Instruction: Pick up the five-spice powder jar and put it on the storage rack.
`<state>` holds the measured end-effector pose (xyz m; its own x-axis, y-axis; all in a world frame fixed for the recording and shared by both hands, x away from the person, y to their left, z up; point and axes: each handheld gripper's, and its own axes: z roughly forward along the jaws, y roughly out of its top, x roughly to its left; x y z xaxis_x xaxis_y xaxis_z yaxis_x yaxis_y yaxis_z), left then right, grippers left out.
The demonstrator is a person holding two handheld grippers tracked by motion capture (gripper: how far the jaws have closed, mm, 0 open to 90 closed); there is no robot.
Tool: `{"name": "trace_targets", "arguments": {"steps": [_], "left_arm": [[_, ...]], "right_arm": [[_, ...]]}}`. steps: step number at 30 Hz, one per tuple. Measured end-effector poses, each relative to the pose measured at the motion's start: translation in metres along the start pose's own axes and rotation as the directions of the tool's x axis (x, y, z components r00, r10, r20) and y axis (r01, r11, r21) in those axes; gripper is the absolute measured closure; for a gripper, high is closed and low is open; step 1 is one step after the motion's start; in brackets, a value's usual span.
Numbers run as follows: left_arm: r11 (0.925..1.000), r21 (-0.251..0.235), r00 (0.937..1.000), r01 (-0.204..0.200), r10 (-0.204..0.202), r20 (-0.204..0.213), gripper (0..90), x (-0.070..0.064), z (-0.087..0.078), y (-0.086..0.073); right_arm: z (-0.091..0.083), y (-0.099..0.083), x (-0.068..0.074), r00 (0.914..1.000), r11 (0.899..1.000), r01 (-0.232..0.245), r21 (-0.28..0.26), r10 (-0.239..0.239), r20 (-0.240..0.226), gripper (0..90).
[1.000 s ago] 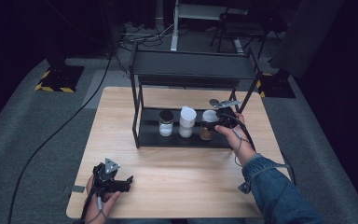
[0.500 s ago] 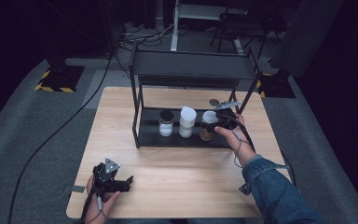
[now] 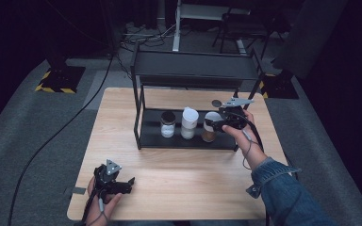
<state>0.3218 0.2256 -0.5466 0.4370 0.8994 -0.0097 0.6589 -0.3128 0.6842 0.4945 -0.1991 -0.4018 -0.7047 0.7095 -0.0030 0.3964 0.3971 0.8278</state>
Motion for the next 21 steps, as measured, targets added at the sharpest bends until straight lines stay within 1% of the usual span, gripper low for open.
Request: {"name": "trace_targets", "arguments": {"steps": [3, 6, 10, 13, 21], "left_arm": [[1.0, -0.001, 1.0, 0.0, 0.0, 0.0, 1.1, 0.0, 0.0, 0.0], [1.0, 0.0, 1.0, 0.0, 0.0, 0.0, 1.0, 0.0, 0.0, 0.0], [1.0, 0.0, 1.0, 0.001, -0.001, -0.001, 1.0, 0.0, 0.0, 0.0], [1.0, 0.0, 1.0, 0.001, -0.001, -0.001, 1.0, 0.0, 0.0, 0.0], [1.0, 0.0, 1.0, 0.001, -0.001, -0.001, 1.0, 0.0, 0.0, 0.0]], "right_arm": [[-0.01, 0.004, 0.003, 0.9998, 1.0, 0.022, -0.007, -0.022, -0.001, 15.6], [-0.019, 0.006, 0.006, 0.9999, 0.999, 0.011, -0.03, -0.012, -0.011, 15.6], [-0.031, 0.007, 0.01, 0.9996, 0.999, 0.025, -0.042, -0.026, -0.014, 15.6], [-0.041, 0.007, 0.013, 0.9994, 0.998, 0.026, -0.052, -0.027, -0.021, 15.6], [-0.062, 0.003, 0.02, 0.9985, 0.998, 0.031, -0.057, -0.033, -0.043, 15.0]]}}
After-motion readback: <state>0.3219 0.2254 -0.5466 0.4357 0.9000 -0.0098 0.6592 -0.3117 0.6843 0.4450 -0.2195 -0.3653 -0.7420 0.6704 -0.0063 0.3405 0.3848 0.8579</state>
